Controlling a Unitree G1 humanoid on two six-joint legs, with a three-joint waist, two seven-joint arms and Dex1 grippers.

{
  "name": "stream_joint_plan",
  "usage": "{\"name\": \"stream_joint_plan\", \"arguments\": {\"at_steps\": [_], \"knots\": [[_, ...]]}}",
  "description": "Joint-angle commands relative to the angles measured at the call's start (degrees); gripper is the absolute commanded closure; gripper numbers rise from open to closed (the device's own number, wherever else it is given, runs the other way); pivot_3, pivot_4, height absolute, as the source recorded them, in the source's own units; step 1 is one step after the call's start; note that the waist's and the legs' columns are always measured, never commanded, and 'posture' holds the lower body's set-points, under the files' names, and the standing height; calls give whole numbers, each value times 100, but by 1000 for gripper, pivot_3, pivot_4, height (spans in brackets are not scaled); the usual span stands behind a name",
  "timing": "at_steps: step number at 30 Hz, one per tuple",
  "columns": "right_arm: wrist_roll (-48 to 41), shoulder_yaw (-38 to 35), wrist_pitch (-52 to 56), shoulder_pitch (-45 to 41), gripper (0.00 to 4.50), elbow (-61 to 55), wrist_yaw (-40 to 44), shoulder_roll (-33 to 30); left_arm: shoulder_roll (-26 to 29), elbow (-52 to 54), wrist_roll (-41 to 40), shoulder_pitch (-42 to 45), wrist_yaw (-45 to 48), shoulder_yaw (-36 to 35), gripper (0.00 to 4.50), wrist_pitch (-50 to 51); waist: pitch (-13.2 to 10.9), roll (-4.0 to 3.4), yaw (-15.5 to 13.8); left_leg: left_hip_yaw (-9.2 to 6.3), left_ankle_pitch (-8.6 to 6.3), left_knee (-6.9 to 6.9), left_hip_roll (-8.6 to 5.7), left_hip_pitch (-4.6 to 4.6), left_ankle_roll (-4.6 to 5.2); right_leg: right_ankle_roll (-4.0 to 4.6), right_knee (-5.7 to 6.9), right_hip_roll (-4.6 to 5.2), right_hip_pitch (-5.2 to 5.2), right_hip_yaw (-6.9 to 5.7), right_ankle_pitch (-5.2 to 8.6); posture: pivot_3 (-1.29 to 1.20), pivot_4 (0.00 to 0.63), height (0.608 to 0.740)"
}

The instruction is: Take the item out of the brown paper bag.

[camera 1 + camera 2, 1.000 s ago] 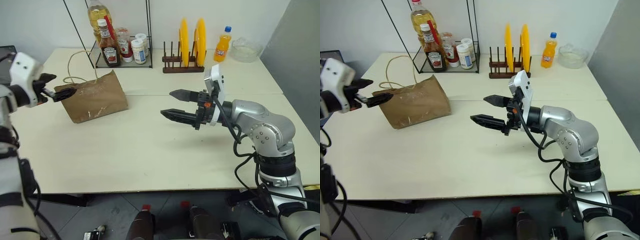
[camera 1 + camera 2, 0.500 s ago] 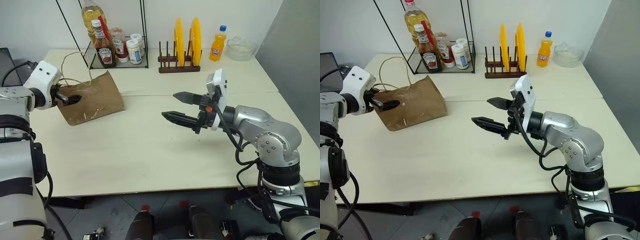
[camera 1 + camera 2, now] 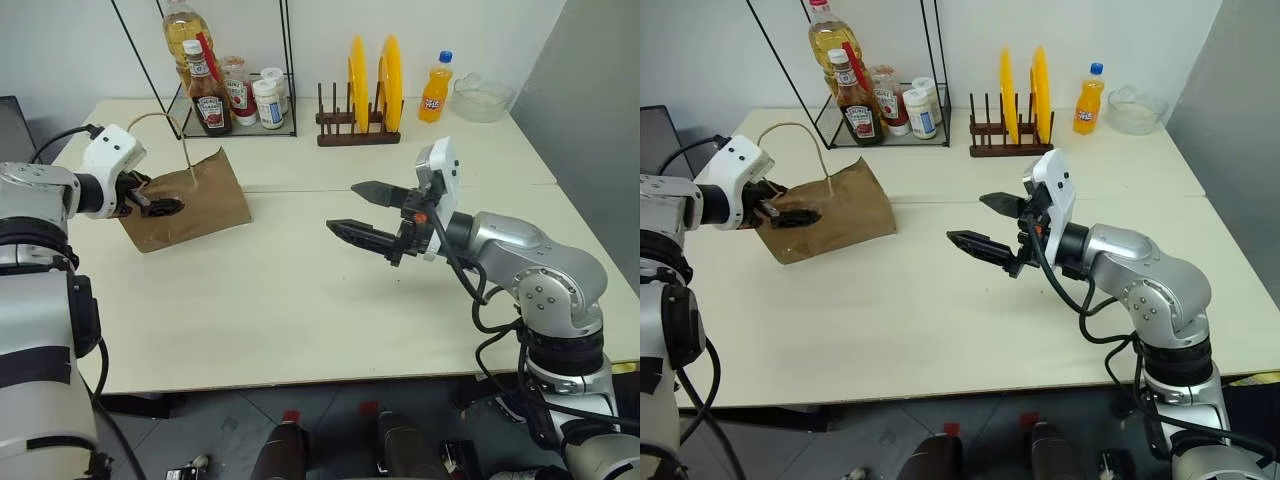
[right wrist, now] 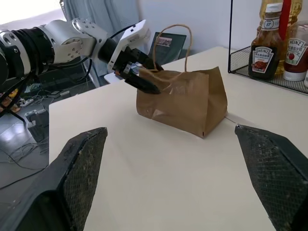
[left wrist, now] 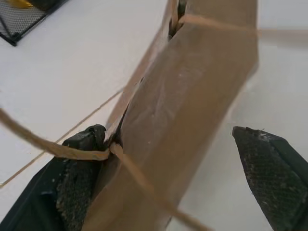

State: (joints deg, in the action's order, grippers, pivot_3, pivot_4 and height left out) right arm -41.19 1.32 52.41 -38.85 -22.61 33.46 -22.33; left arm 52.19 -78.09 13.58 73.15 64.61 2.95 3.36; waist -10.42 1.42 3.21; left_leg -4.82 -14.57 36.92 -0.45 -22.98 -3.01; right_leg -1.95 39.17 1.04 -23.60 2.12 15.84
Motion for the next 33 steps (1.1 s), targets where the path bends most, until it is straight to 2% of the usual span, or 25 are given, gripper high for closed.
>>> {"name": "stream_joint_plan", "arguments": {"at_steps": [1, 10, 11, 16, 25, 29, 33], "knots": [[53, -11, -226, -57, 32, -29, 29, 23, 80, 42, 188, 9, 164, 135, 0, -3, 0, 0, 0, 0, 0, 0, 0, 0, 0, 0, 0, 0, 0, 1, 0, 0, 150, 740], [133, 15, -318, -97, 32, 63, 47, 68, -208, 43, 369, -242, -537, 210, 0, -396, 0, 0, 2, -1, 0, 2, 3, 2, 0, 0, 6, 4, 0, 2, 0, 0, 150, 740], [136, 12, -314, -93, 0, 55, 44, 61, -252, 42, 379, -243, -601, 206, 406, -416, 0, 0, -2, -1, 0, 3, 3, 1, 0, 0, 8, 5, 0, 2, 0, 0, 150, 740], [165, -28, -310, -95, 0, 66, 30, 7, -341, 35, 403, -199, -800, 168, 1732, -475, 0, 1, -7, -1, 0, 5, 1, 2, 0, 0, 15, 8, 0, 3, 0, 0, 150, 740], [264, -3, -408, -58, 0, 119, 41, 3, -278, 67, 316, 72, -912, 56, 4481, -594, 0, 1, -24, -2, 0, 8, 0, 3, 0, 0, 25, 9, 0, 2, 0, 0, 150, 740], [303, 23, -488, -81, 0, 199, 93, -14, -280, 107, 101, 375, -678, -129, 4481, -578, 0, 1, -44, -4, 1, 11, -1, 2, 1, 0, 27, 9, 0, -1, 0, 0, 150, 740], [358, 45, -553, -125, 0, 310, 215, -73, -368, 187, -41, 643, 179, -149, 4481, -612, 0, 2, -47, -4, 1, 10, -4, 0, 1, 0, 25, 7, -1, -4, 0, 0, 150, 740]]}}
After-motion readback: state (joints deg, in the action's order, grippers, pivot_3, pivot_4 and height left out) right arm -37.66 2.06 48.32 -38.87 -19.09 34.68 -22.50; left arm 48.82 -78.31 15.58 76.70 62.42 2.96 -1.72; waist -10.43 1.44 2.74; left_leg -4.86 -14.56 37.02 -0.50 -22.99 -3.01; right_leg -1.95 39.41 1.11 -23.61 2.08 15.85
